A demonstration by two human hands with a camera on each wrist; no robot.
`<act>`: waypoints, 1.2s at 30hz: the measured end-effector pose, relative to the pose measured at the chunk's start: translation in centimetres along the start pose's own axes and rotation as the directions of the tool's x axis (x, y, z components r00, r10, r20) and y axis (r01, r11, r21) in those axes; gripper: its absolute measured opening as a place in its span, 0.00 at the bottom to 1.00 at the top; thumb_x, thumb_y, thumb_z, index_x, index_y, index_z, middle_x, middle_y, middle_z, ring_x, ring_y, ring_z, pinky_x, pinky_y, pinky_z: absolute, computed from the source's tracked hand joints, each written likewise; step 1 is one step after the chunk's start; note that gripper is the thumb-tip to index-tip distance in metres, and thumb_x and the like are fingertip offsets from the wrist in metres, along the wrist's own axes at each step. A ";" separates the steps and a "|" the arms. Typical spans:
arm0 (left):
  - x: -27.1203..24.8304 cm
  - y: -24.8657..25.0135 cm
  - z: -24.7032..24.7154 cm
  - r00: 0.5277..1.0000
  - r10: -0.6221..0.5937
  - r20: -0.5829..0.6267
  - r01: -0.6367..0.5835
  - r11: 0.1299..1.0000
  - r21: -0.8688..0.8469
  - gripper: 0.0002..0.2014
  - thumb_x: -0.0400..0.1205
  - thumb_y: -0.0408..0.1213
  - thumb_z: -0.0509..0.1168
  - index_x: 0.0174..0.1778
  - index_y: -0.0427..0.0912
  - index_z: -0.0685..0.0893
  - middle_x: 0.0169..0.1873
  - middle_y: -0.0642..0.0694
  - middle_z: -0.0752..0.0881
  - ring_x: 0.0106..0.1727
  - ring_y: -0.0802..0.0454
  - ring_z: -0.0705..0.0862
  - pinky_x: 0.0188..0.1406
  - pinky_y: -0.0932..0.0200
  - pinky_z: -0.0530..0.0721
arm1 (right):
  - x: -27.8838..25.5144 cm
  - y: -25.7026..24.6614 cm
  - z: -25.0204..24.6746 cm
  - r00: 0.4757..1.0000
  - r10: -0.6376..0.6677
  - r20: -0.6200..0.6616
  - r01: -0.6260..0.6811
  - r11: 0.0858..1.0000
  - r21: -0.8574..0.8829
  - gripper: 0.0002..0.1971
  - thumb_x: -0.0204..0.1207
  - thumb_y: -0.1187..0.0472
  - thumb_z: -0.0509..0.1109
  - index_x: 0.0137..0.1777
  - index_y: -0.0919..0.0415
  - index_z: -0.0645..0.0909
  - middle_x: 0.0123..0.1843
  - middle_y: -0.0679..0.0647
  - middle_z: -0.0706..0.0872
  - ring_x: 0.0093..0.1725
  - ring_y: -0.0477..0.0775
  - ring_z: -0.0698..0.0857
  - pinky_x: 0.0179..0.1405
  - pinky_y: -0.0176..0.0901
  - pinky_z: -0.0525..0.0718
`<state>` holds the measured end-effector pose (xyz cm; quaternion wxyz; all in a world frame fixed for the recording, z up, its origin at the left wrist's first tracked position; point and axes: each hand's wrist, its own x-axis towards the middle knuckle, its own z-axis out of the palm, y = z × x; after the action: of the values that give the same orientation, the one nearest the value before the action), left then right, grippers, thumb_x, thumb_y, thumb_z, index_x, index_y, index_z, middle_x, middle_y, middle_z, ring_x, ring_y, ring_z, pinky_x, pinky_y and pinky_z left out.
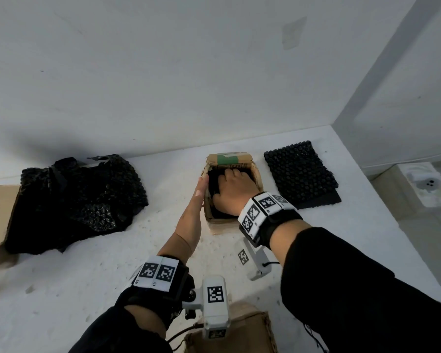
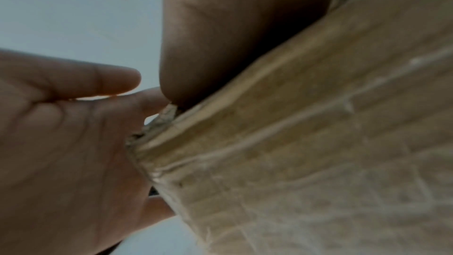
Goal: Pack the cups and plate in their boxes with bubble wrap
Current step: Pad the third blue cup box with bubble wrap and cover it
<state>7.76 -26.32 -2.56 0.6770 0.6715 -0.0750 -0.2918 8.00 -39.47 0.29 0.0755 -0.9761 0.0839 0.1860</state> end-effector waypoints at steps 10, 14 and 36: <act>-0.3 -0.9 0.4 0.994 0.107 0.027 -0.110 0.989 0.104 0.29 0.81 0.57 0.42 0.81 0.60 0.56 0.82 0.61 0.57 0.82 0.63 0.54 0.83 0.47 0.52 | -4.2 -0.5 2.0 0.987 0.124 -0.099 -0.100 0.970 0.221 0.40 0.81 0.52 0.59 0.82 0.69 0.39 0.83 0.69 0.44 0.83 0.66 0.45 0.82 0.54 0.47; -0.4 -0.8 0.2 0.994 0.105 0.029 -0.107 0.989 0.100 0.29 0.81 0.56 0.42 0.81 0.58 0.56 0.81 0.60 0.58 0.81 0.63 0.56 0.83 0.50 0.54 | -2.8 -1.4 1.0 0.974 0.228 -0.009 -0.214 0.926 0.310 0.43 0.77 0.51 0.62 0.82 0.69 0.41 0.81 0.69 0.52 0.80 0.66 0.54 0.80 0.54 0.56; -1.0 0.6 0.4 0.999 0.051 0.010 -0.052 0.995 0.084 0.22 0.89 0.45 0.40 0.80 0.59 0.59 0.80 0.59 0.61 0.81 0.60 0.59 0.83 0.49 0.55 | -5.0 2.0 2.8 0.953 -0.251 -0.172 0.261 0.965 0.034 0.32 0.82 0.46 0.42 0.80 0.64 0.60 0.83 0.58 0.59 0.84 0.56 0.50 0.82 0.49 0.46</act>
<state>6.95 -26.23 -1.66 0.6552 0.6961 -0.1069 -0.2734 2.04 -40.26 -0.62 0.1191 -0.9883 -0.0321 0.0903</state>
